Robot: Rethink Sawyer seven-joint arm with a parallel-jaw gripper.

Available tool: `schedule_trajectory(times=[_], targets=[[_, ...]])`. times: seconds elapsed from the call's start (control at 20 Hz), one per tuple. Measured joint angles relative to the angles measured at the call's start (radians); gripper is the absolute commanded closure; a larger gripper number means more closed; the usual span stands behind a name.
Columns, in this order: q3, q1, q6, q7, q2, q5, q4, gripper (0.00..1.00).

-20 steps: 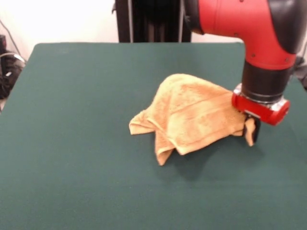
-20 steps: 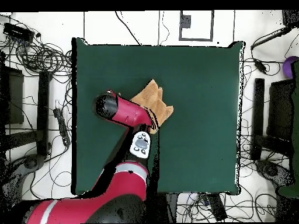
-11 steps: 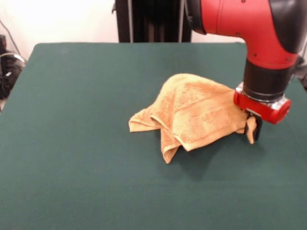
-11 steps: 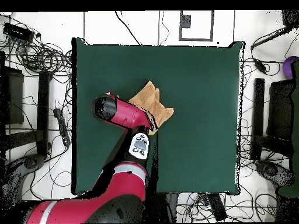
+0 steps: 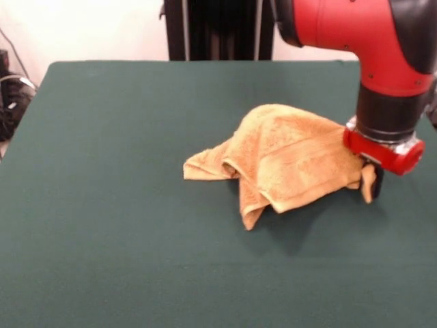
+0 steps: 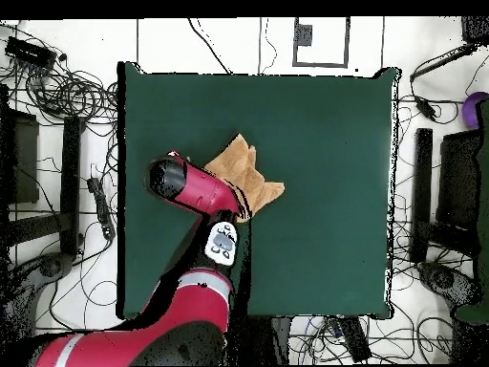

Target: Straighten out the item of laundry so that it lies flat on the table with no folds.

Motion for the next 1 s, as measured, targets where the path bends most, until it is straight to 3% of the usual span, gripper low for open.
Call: schedule_trajectory(times=[0.4, 0.7, 1.0], targets=[[-0.069, 0.130, 0.066, 0.128, 0.012, 0.019, -0.050, 1.00], [-0.099, 0.134, 0.184, 0.148, 0.029, -0.013, -0.178, 1.00], [-0.113, 0.107, 0.204, 0.148, 0.061, -0.018, -0.296, 1.00]])
